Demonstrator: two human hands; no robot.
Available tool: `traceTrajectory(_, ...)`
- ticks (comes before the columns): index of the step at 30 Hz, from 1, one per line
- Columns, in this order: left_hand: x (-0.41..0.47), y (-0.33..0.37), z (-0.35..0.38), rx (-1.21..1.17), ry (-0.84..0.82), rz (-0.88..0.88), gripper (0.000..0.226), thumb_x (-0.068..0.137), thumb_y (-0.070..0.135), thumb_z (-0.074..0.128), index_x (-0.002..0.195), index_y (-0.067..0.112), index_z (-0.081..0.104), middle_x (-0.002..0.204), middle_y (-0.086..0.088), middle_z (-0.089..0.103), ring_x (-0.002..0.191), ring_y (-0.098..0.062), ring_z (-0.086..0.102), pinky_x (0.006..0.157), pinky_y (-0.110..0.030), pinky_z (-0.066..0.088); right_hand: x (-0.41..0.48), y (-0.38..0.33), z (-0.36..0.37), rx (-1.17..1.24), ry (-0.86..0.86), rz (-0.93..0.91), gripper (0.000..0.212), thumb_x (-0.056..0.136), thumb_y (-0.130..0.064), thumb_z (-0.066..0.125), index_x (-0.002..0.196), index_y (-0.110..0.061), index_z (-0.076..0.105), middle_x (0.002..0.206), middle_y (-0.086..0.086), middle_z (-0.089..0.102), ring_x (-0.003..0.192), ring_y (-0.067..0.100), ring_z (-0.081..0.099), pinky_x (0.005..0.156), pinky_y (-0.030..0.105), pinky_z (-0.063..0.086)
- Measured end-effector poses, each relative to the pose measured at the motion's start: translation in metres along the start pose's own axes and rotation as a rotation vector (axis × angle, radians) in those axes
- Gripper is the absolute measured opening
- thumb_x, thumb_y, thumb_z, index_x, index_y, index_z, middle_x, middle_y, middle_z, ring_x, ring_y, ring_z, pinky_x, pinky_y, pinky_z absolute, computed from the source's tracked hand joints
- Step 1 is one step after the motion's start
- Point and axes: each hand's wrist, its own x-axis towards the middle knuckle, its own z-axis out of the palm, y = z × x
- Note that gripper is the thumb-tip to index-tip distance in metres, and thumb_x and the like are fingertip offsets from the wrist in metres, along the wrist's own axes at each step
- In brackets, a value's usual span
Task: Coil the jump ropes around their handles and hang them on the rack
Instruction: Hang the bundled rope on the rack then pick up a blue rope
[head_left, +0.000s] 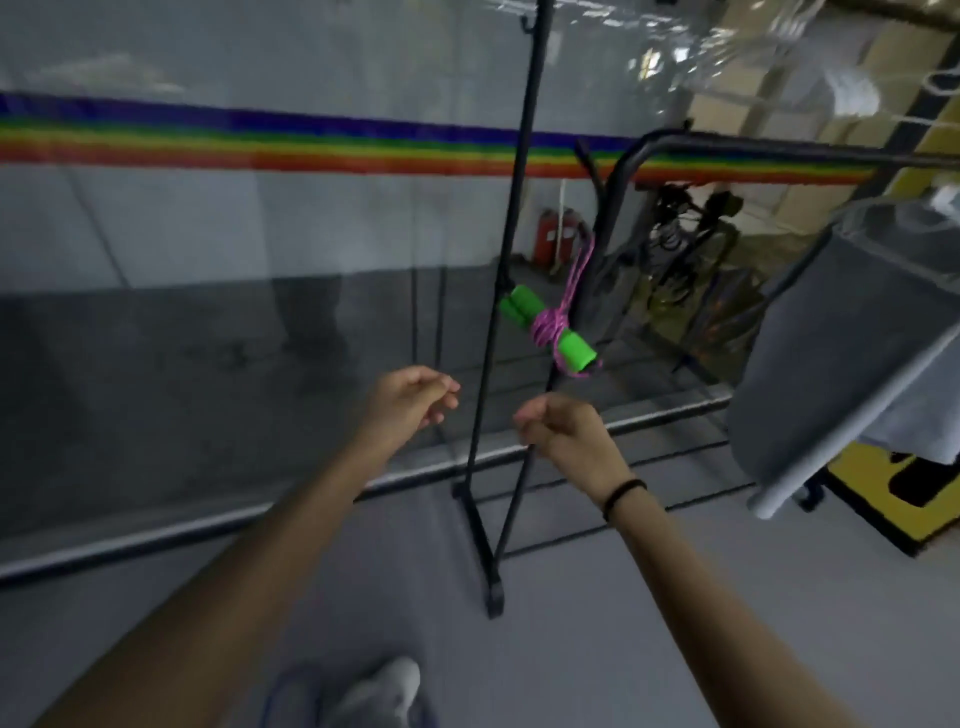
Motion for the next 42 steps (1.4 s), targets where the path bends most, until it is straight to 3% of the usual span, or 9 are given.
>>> traceTrajectory(6, -0.148, -0.054, -0.033, -0.08, 0.122, -0.186, 0.024, 0.092, 0.003, 0.049, 0.073, 0.009, 0.062, 0.043, 0.012, 0.062, 0.041, 0.005, 0.054, 0.044, -0.005, 0.039, -0.11, 0.009, 0.053, 0.092, -0.428, 0.134, 0.019, 0.087, 0.007, 0.045, 0.077, -0.006, 0.055, 0.067, -0.004, 0.058, 0.059, 0.005, 0.055, 0.049, 0.009, 0.042)
traceTrajectory(14, -0.256, -0.113, -0.074, -0.131, 0.278, -0.363, 0.026, 0.091, 0.001, 0.051, 0.07, 0.01, 0.063, 0.048, 0.009, 0.065, 0.046, 0.003, 0.059, 0.049, -0.008, 0.046, -0.186, 0.036, 0.102, -0.003, -0.7, 0.208, 0.023, 0.086, -0.001, 0.051, 0.074, -0.019, 0.058, 0.075, 0.002, 0.063, 0.068, 0.011, 0.058, 0.06, 0.018, 0.045)
traceTrajectory(19, -0.31, -0.159, -0.093, -0.126, 0.359, -0.423, 0.027, 0.09, 0.001, 0.052, 0.068, 0.011, 0.064, 0.047, 0.008, 0.065, 0.045, 0.003, 0.058, 0.049, -0.007, 0.045, -0.224, 0.074, 0.151, 0.031, -0.746, 0.323, 0.016, 0.087, 0.0, 0.051, 0.077, -0.012, 0.057, 0.07, 0.004, 0.062, 0.058, 0.007, 0.057, 0.051, 0.01, 0.044)
traceTrajectory(24, -0.351, -0.22, -0.095, -0.138, 0.375, -0.474, 0.025, 0.09, 0.0, 0.052, 0.069, 0.008, 0.063, 0.044, 0.007, 0.063, 0.041, 0.002, 0.055, 0.046, -0.007, 0.043, -0.254, 0.134, 0.208, 0.043, -0.718, 0.447, 0.02, 0.087, 0.0, 0.049, 0.073, -0.012, 0.056, 0.066, 0.006, 0.061, 0.055, 0.01, 0.056, 0.046, 0.013, 0.042)
traceTrajectory(32, -0.378, -0.413, -0.07, -0.157, 0.411, -0.452, 0.023, 0.09, 0.0, 0.053, 0.07, 0.007, 0.062, 0.045, 0.007, 0.062, 0.041, 0.002, 0.052, 0.047, -0.007, 0.042, -0.292, 0.377, 0.327, -0.104, -0.642, 0.769, 0.033, 0.09, -0.003, 0.042, 0.059, -0.012, 0.042, 0.045, 0.003, 0.048, 0.032, 0.009, 0.044, 0.035, 0.012, 0.031)
traceTrajectory(35, -0.379, -0.515, -0.053, -0.156, 0.4, -0.435, 0.024, 0.09, 0.0, 0.052, 0.068, 0.006, 0.061, 0.043, 0.007, 0.061, 0.039, 0.002, 0.051, 0.045, -0.006, 0.04, -0.313, 0.502, 0.385, -0.312, -0.642, 0.726, 0.026, 0.088, -0.014, 0.044, 0.063, -0.016, 0.049, 0.067, 0.008, 0.058, 0.055, 0.017, 0.052, 0.054, 0.023, 0.042)
traceTrajectory(37, -0.379, -0.585, -0.043, -0.153, 0.394, -0.413, 0.026, 0.09, -0.002, 0.05, 0.068, 0.007, 0.061, 0.043, 0.006, 0.062, 0.039, 0.002, 0.052, 0.045, -0.006, 0.041, -0.326, 0.578, 0.422, -0.509, -0.622, 0.65, 0.024, 0.088, -0.018, 0.04, 0.087, -0.008, 0.061, 0.094, 0.016, 0.063, 0.077, 0.023, 0.057, 0.068, 0.028, 0.039)
traceTrajectory(39, -0.382, -0.649, -0.035, -0.132, 0.386, -0.403, 0.026, 0.091, 0.0, 0.05, 0.07, 0.008, 0.062, 0.044, 0.007, 0.063, 0.041, 0.003, 0.053, 0.046, -0.006, 0.04, -0.34, 0.637, 0.452, -0.628, -0.616, 0.625, 0.035, 0.091, -0.02, 0.036, 0.116, -0.002, 0.054, 0.118, 0.02, 0.06, 0.105, 0.03, 0.059, 0.081, 0.032, 0.043)
traceTrajectory(42, -0.388, -0.725, -0.024, -0.078, 0.374, -0.41, 0.026, 0.092, 0.004, 0.05, 0.071, 0.011, 0.061, 0.045, 0.01, 0.063, 0.04, 0.004, 0.052, 0.045, -0.006, 0.039, -0.353, 0.697, 0.479, -0.726, -0.578, 0.549, 0.043, 0.088, -0.024, 0.042, 0.126, -0.004, 0.042, 0.125, 0.022, 0.049, 0.115, 0.037, 0.051, 0.095, 0.038, 0.042)
